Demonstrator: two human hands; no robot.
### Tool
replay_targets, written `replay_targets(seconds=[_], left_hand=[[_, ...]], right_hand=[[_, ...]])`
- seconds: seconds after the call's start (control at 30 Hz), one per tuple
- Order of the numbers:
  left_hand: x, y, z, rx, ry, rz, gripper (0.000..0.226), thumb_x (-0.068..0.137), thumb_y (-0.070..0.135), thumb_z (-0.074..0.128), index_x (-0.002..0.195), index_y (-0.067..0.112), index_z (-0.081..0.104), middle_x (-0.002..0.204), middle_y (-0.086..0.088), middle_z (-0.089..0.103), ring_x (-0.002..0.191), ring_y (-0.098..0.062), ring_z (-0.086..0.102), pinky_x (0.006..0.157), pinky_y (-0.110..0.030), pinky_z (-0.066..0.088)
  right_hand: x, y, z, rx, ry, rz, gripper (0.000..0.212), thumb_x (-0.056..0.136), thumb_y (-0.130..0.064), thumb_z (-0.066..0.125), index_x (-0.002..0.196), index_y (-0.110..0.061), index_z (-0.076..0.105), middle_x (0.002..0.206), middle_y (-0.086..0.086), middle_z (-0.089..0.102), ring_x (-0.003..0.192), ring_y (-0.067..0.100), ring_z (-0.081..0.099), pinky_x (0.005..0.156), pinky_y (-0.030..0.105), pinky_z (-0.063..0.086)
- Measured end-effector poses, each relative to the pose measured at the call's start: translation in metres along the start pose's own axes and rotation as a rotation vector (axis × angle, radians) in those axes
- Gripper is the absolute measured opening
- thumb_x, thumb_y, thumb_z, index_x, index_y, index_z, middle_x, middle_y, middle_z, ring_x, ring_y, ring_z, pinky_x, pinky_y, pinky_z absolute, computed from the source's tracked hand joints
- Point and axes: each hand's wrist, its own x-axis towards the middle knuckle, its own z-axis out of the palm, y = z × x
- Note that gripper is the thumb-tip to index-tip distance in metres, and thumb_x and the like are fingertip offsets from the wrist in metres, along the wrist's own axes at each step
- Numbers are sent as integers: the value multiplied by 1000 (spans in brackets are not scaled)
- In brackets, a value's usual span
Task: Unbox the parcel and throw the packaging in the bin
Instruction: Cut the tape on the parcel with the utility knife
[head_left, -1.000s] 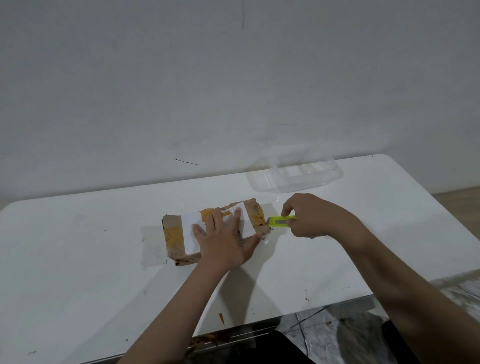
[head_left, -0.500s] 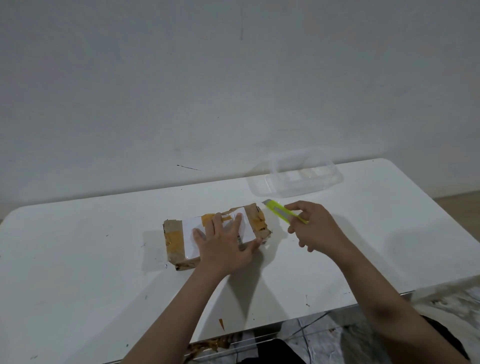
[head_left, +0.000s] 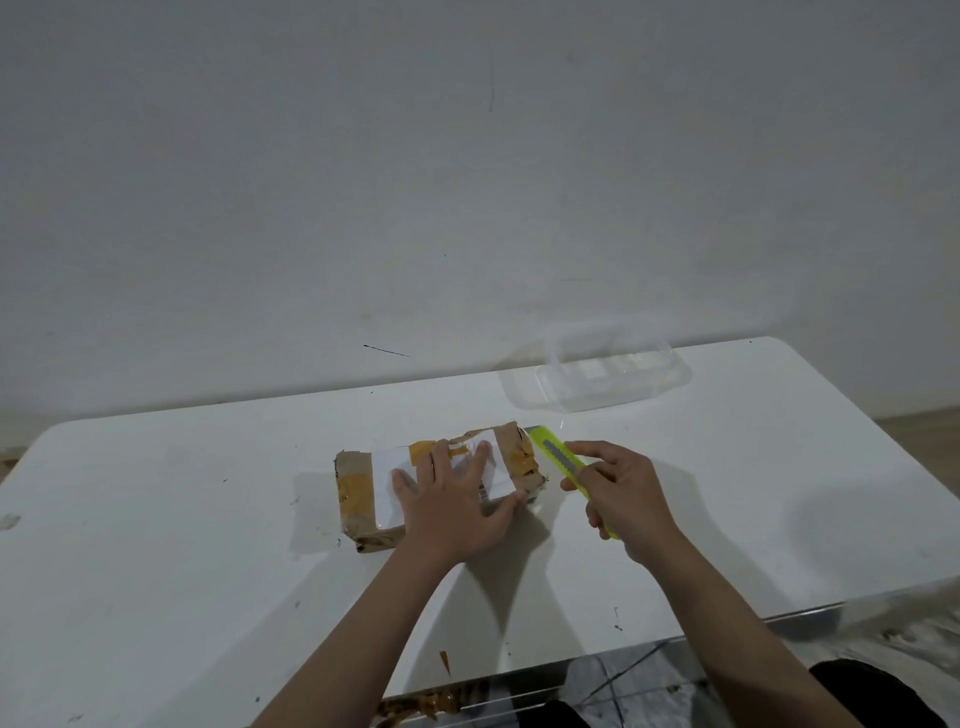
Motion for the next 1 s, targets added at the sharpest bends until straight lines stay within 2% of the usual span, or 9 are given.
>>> replay_targets(seconds=[0.3, 0.43, 0.57, 0.67, 0.77, 0.83, 0.9, 0.97, 1.0], left_hand=[[3, -2, 2, -24, 14, 6, 79, 78, 81, 23, 146, 42, 12, 150, -9, 16, 139, -30, 10, 107, -62, 12], [5, -6, -1, -19, -6, 26, 87, 69, 86, 13, 145, 43, 13, 147, -6, 19, 138, -27, 12, 106, -61, 13], [10, -21, -4, -31, -2, 99, 93, 63, 88, 8, 145, 45, 14, 148, -5, 19, 138, -23, 9, 109, -58, 13], [15, -41, -12, -24, 31, 248, 90, 64, 92, 12, 142, 49, 24, 146, -1, 27, 136, -22, 18, 108, -49, 18], [18, -60, -23, -143, 52, 318, 79, 68, 91, 16, 128, 51, 49, 136, 8, 42, 127, -17, 37, 107, -47, 23], [14, -61, -23, -82, 171, 202, 66, 73, 81, 34, 116, 41, 62, 128, 4, 53, 119, -21, 49, 103, -53, 31], [7, -53, -19, -28, 268, -52, 63, 69, 71, 45, 102, 23, 68, 113, -9, 61, 100, -33, 58, 87, -50, 44], [2, -47, -19, -47, 206, -257, 71, 64, 73, 44, 94, 13, 67, 102, -17, 60, 88, -37, 58, 77, -49, 48], [2, -46, -20, -50, 168, -295, 75, 63, 75, 42, 95, 11, 67, 102, -18, 59, 88, -37, 58, 77, -51, 48]], right_hand=[[15, 3, 7, 49, -46, 19, 28, 89, -4, 51, 104, -21, 68, 87, 11, 72, 37, 17, 42, 37, 21, 32], [26, 3, 12, 81, -46, 36, 27, 89, -4, 50, 99, -22, 68, 91, 11, 70, 37, 17, 43, 38, 21, 33], [48, 6, 19, 144, 23, 43, 21, 88, -7, 55, 104, -17, 65, 99, 9, 66, 39, 16, 51, 41, 25, 41], [71, 15, 32, 124, 131, 52, 31, 86, -3, 52, 113, -17, 57, 107, 5, 61, 57, 22, 65, 55, 33, 54], [88, 23, 46, 81, 212, 68, 38, 80, 0, 51, 114, -16, 57, 109, 8, 62, 85, 26, 65, 72, 35, 52], [98, 25, 53, 66, 229, 80, 38, 80, 1, 51, 114, -14, 58, 105, 7, 64, 88, 25, 63, 73, 34, 51], [105, 26, 59, 57, 237, 75, 34, 82, -1, 54, 113, -14, 59, 101, 4, 62, 86, 23, 62, 70, 31, 49], [112, 29, 65, 47, 269, 58, 29, 84, -5, 57, 111, -14, 60, 98, 2, 62, 85, 23, 62, 66, 26, 46], [115, 30, 68, 46, 287, 52, 25, 84, -7, 59, 108, -14, 62, 97, 3, 64, 85, 24, 63, 65, 26, 47]])
